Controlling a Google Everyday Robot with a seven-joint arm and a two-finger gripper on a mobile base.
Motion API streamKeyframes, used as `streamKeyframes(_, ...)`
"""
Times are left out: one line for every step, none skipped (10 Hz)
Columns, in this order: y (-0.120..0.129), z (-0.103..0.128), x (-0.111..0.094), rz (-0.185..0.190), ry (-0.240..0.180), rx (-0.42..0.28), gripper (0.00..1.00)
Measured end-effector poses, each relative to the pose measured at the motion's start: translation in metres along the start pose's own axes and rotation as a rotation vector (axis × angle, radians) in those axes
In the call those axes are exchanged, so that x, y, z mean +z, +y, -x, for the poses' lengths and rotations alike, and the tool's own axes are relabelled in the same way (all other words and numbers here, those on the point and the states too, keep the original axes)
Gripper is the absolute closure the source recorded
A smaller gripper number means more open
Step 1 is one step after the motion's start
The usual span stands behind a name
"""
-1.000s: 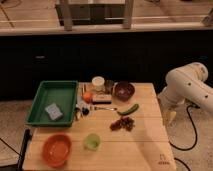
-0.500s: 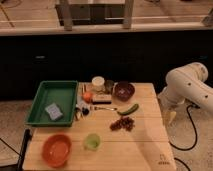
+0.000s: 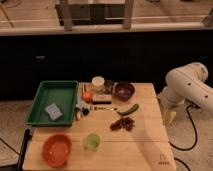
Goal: Place grapes in red bowl
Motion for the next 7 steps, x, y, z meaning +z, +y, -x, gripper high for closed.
streamKeyframes(0.002,0.010,0.005,-0.001,0.001,-0.009,0.20)
streamKeyframes(0.005,0.024,0.012,-0.002,0.004,-0.024,0.20)
streamKeyframes(0.007,0.035,0.017,-0.004,0.007,-0.035,0.20)
streamKeyframes(0.008,0.039,0.020,-0.005,0.007,-0.043,0.20)
streamKeyframes(0.008,0.040,0.025,-0.005,0.007,-0.049,0.20)
streamKeyframes(0.007,0.045,0.033,-0.008,0.002,-0.064,0.20)
streamKeyframes(0.006,0.051,0.038,-0.009,-0.003,-0.076,0.20)
